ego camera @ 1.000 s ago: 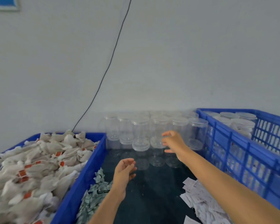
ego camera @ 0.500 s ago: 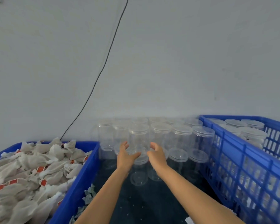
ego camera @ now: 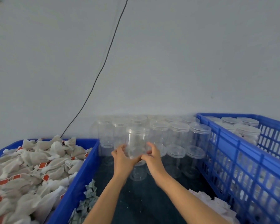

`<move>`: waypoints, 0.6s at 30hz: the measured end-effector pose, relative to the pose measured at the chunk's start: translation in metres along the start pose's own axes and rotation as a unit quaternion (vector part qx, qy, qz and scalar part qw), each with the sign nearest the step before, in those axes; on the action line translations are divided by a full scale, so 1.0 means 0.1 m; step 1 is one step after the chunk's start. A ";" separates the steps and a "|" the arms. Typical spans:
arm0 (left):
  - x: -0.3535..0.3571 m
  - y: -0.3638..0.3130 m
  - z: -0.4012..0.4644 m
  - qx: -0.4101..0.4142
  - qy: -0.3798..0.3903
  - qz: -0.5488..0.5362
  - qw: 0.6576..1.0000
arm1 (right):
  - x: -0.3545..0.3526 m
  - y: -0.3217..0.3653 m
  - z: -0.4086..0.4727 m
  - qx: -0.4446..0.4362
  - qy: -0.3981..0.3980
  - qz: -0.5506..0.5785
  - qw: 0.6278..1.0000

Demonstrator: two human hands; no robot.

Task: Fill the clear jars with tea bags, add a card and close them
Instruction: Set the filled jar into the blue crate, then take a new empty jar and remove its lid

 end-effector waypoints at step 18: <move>0.12 0.79 -1.70 0.016 0.050 0.078 0.996 | 0.10 -0.41 -1.25 -0.044 0.028 -0.057 0.997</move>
Point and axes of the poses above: each hand's wrist, its own z-axis towards the middle knuckle, its own x-axis out of the palm, y = z × x, the point moved 3 cm from there along z, towards the middle knuckle, and after that the axes turned 10 degrees about y, right-handed, at the moved point
